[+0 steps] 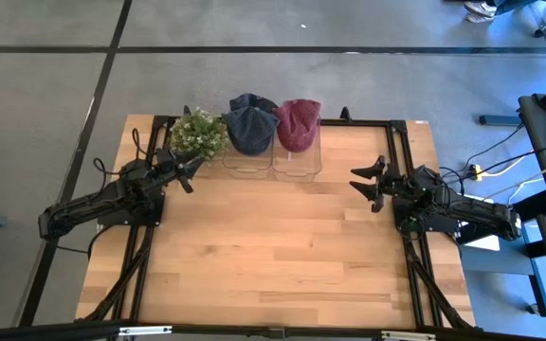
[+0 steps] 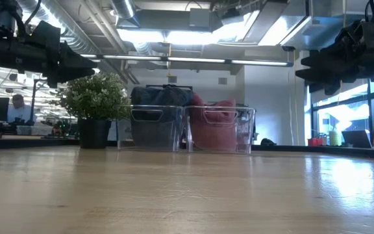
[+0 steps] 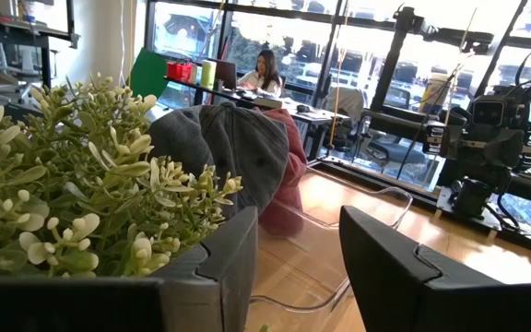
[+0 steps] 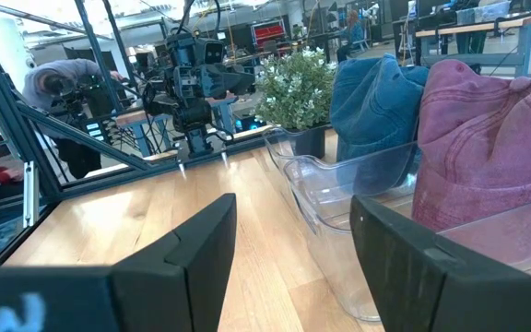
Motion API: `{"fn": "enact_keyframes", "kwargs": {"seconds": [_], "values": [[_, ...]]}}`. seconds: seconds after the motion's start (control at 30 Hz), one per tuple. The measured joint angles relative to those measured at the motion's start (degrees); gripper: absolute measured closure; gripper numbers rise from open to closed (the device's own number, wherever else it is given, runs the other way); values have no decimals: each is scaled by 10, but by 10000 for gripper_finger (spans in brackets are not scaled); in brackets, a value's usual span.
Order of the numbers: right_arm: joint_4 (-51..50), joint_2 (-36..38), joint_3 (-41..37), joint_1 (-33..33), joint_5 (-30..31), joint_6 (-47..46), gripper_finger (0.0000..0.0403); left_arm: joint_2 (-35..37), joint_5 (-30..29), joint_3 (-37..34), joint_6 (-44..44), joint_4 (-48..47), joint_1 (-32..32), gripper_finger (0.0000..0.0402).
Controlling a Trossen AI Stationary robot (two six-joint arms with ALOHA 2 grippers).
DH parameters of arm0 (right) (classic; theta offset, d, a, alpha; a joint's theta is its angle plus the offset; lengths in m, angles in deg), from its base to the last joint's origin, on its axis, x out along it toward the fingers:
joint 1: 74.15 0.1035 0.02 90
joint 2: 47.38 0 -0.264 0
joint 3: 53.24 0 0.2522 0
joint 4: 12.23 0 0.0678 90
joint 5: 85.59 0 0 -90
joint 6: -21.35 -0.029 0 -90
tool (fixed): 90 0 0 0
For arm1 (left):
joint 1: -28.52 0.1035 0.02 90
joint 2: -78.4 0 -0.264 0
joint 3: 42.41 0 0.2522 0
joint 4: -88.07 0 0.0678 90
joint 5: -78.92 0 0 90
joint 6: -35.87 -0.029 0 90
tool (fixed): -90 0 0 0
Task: Pick & Place hat
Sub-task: Return to Home Position
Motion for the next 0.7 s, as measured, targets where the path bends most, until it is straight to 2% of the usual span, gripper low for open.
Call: {"fn": "enact_keyframes", "kwargs": {"seconds": [0.7], "values": [[0,0,0,0,0,0,189,0,0,0,0,0,0,250]]}}
